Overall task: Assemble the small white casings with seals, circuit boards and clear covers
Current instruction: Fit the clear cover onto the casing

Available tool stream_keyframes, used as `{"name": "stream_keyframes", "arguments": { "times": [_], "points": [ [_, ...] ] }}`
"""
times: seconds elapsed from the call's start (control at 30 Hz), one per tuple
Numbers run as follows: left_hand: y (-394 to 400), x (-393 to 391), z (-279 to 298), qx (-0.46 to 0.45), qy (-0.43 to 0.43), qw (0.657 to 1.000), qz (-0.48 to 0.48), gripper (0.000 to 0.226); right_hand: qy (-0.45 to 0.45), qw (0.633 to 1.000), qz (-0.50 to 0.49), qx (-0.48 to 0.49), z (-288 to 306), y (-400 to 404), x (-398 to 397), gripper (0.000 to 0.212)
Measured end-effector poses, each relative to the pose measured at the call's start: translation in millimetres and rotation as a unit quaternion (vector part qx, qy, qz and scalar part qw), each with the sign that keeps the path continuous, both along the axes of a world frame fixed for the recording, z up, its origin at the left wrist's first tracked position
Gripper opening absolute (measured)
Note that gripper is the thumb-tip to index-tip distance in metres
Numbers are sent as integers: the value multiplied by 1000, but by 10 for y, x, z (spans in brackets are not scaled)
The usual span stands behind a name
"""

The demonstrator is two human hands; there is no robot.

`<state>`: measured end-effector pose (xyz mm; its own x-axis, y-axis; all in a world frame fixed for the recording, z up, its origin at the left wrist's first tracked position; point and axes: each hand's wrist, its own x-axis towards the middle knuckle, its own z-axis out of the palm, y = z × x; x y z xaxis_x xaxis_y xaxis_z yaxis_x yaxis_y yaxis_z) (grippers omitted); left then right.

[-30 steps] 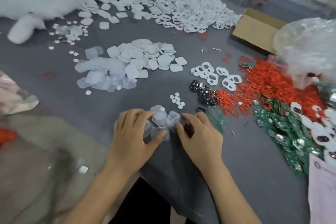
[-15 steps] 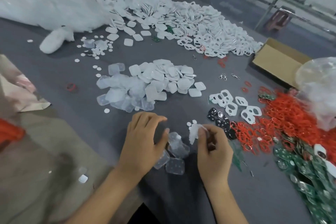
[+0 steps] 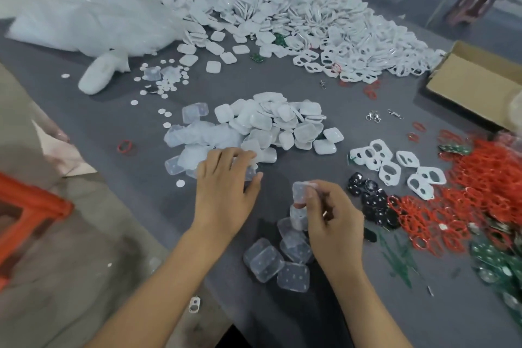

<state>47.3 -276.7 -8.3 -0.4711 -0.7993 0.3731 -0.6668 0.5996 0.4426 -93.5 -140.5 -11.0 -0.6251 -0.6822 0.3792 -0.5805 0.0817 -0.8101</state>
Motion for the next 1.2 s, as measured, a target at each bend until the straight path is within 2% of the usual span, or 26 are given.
{"name": "stream_keyframes", "arguments": {
  "times": [0.1,0.17,0.23,0.4,0.5,0.6,0.77,0.93,1.0,1.1,1.2],
  "points": [
    [-140,-170,39,0,-26,999,27,50,-8,1000,3,4,16,-13,22,18],
    [-209,-248,50,-3,-36,999,38,52,-7,1000,4,4,24,-15,30,19],
    [-240,-272,46,-6,-28,999,45,43,-7,1000,-1,2,21,-15,23,20],
    [-153,-201,23,-53,64,996,46,19,-23,999,-27,-1,34,-11,8,14],
    [-63,-234,51,-46,59,997,2,21,-43,998,-27,-32,62,-13,15,5],
    [6,-251,99,-27,64,997,-35,13,-46,998,-24,-44,73,-17,10,8],
    [136,-109,106,2,-11,998,-56,38,-52,998,-10,-29,72,-20,17,7],
    [220,120,109,29,-54,998,4,43,-34,999,7,-12,101,-23,44,24],
    [213,140,123,47,-80,996,8,42,-32,999,10,-2,93,-21,45,22],
    [190,145,147,54,-79,995,-4,39,-46,999,16,11,61,-21,35,10],
    [162,154,182,84,-79,993,-13,41,-50,998,15,22,55,-25,36,8]
  ]
}}
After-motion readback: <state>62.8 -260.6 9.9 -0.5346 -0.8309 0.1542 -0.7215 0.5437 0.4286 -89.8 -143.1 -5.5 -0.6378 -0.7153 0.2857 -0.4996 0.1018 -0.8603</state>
